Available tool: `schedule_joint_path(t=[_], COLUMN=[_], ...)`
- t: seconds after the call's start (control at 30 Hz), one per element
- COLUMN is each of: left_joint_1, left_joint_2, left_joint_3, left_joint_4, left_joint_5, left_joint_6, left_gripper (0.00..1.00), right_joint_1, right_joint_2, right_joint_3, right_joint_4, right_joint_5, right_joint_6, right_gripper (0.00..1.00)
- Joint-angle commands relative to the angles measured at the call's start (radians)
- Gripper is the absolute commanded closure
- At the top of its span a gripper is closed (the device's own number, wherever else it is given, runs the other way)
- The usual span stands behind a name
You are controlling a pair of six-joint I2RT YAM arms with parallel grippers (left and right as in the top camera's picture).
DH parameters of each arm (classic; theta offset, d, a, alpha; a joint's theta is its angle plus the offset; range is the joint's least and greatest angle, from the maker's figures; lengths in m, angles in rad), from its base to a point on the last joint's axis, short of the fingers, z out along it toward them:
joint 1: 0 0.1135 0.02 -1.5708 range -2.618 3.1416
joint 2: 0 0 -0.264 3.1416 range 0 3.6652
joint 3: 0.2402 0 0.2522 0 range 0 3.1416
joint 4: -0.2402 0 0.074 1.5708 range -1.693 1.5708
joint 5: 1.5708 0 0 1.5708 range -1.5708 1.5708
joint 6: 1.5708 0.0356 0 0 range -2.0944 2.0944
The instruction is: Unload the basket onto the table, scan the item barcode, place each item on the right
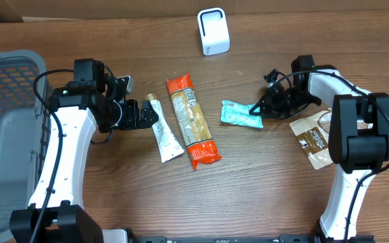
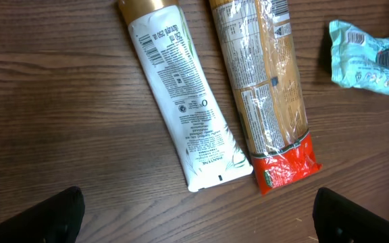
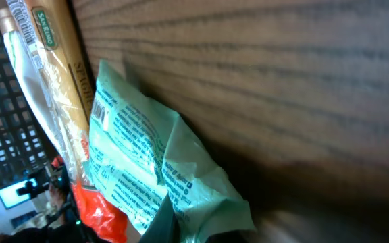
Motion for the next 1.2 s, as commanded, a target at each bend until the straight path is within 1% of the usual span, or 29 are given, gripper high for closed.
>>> schedule_joint_path(t=[0.0, 0.1, 0.23, 0.37, 0.47, 0.63, 0.77, 0.83, 0.93, 0.97, 1.03, 1.1, 1.17], left_joint_1=[-0.002, -0.002, -0.002, -0.002, -0.002, -0.002, -0.002, -0.002, -0.002, -0.002, -0.002, -0.002, -0.002], left_joint_2=[0.005, 0.005, 0.005, 0.005, 0.005, 0.005, 0.005, 0.005, 0.005, 0.005, 0.005, 0.005, 0.005], left_joint_3=[0.000, 0.000, 0.000, 0.000, 0.000, 0.000, 0.000, 0.000, 0.000, 0.000, 0.000, 0.000, 0.000], left_joint_4=[0.001, 0.001, 0.001, 0.001, 0.001, 0.001, 0.001, 0.001, 0.001, 0.001, 0.001, 0.001, 0.001], left_joint_5=[0.000, 0.000, 0.000, 0.000, 0.000, 0.000, 0.000, 0.000, 0.000, 0.000, 0.000, 0.000, 0.000], left_joint_6=[0.019, 0.019, 0.019, 0.019, 0.019, 0.019, 0.019, 0.019, 0.019, 0.019, 0.019, 0.019, 0.019], left_gripper=[0.00, 0.00, 0.00, 0.00, 0.00, 0.00, 0.00, 0.00, 0.00, 0.00, 0.00, 0.00, 0.00], right_joint_1=[-0.007, -0.005, 0.004, 0.036, 0.068, 0.118, 0.144, 0.156, 0.182, 0.208, 0.248, 0.300, 0.359], right_joint_2=[-0.059, -0.156, -0.333, -0.499, -0.598, -0.679, -0.684, -0.684, -0.680, -0.675, -0.666, -0.650, -0.623], right_joint_3=[0.077, 0.103, 0.106, 0.106, 0.106, 0.106, 0.106, 0.106, 0.106, 0.106, 0.106, 0.106, 0.106], right_joint_4=[-0.058, -0.092, -0.085, -0.074, -0.074, -0.075, -0.077, -0.068, -0.045, -0.030, -0.006, 0.045, 0.127], right_joint_5=[-0.034, -0.033, -0.009, 0.115, 0.203, 0.263, 0.273, 0.322, 0.460, 0.560, 0.695, 0.892, 1.119], right_joint_6=[-0.035, -0.034, -0.035, -0.026, 0.018, 0.026, 0.027, 0.064, 0.141, 0.195, 0.250, 0.302, 0.314], right_gripper=[0.96, 0.96, 0.96, 0.96, 0.96, 0.96, 0.96, 0.96, 0.96, 0.96, 0.96, 0.96, 0.96])
